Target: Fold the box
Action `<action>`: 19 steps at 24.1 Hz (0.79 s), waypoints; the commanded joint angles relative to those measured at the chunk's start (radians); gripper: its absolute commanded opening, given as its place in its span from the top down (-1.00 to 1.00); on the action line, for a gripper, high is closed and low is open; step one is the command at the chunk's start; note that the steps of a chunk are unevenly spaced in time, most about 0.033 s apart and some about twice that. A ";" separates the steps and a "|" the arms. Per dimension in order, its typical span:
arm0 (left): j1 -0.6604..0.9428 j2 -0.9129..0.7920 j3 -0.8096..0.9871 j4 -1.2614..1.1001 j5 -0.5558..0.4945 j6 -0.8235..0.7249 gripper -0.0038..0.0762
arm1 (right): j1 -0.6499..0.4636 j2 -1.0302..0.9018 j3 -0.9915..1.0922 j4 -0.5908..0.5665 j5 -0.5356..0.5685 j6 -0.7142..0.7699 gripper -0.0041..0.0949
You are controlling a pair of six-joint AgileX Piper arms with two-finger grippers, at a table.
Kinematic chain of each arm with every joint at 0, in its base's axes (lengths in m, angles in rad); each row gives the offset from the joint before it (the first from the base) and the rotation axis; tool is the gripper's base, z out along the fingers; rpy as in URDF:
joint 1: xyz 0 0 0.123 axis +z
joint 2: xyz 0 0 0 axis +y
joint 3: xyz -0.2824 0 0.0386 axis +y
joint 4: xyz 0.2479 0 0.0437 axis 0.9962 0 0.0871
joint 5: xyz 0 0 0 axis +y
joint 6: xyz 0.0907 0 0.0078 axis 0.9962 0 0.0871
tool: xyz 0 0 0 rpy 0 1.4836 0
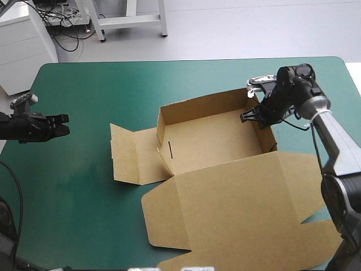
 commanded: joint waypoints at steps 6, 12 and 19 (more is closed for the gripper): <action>-0.002 -0.043 -0.025 -0.116 -0.022 0.012 0.98 | -0.027 -0.468 0.000 -0.010 0.020 0.012 0.96; -0.004 -0.043 -0.025 -0.132 0.062 0.085 0.98 | -0.027 -0.650 0.002 0.068 -0.014 -0.008 0.96; -0.039 -0.043 -0.025 -0.266 0.139 0.174 0.93 | -0.027 -0.607 0.002 0.211 -0.051 -0.009 0.96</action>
